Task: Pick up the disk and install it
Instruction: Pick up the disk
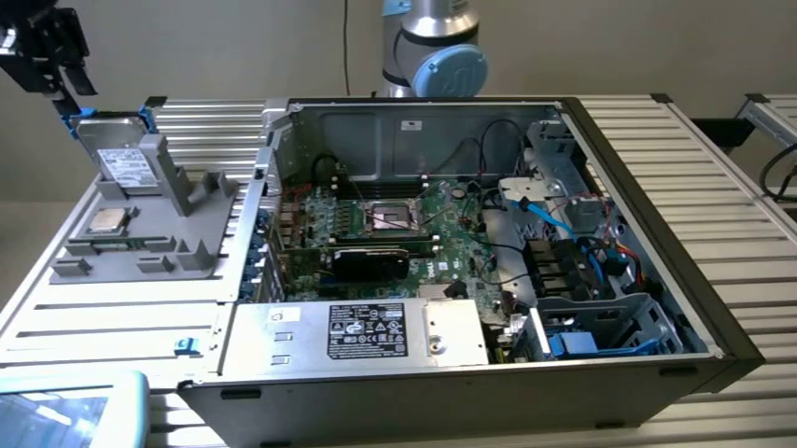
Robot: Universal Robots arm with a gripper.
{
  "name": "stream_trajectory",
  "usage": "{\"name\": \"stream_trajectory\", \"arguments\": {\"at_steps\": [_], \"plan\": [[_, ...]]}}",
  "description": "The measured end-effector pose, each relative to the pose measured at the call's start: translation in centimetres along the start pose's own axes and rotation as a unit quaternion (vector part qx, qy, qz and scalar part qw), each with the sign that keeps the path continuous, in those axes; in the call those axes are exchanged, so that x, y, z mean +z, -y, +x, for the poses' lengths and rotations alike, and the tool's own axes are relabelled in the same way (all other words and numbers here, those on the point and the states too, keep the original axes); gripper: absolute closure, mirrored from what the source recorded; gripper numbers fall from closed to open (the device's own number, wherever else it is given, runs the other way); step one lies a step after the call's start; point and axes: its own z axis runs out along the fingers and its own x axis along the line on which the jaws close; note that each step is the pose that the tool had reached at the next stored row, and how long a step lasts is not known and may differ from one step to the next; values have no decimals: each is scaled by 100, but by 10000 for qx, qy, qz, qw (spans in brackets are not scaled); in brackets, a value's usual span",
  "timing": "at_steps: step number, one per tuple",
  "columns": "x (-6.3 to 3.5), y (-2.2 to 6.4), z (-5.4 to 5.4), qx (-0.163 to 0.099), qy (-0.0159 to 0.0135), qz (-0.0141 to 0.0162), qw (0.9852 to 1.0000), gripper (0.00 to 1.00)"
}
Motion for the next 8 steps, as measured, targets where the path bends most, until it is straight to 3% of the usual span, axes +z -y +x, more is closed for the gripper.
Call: {"name": "stream_trajectory", "arguments": {"at_steps": [8], "plan": [[147,13,-6,0,5,0,10000,45]]}}
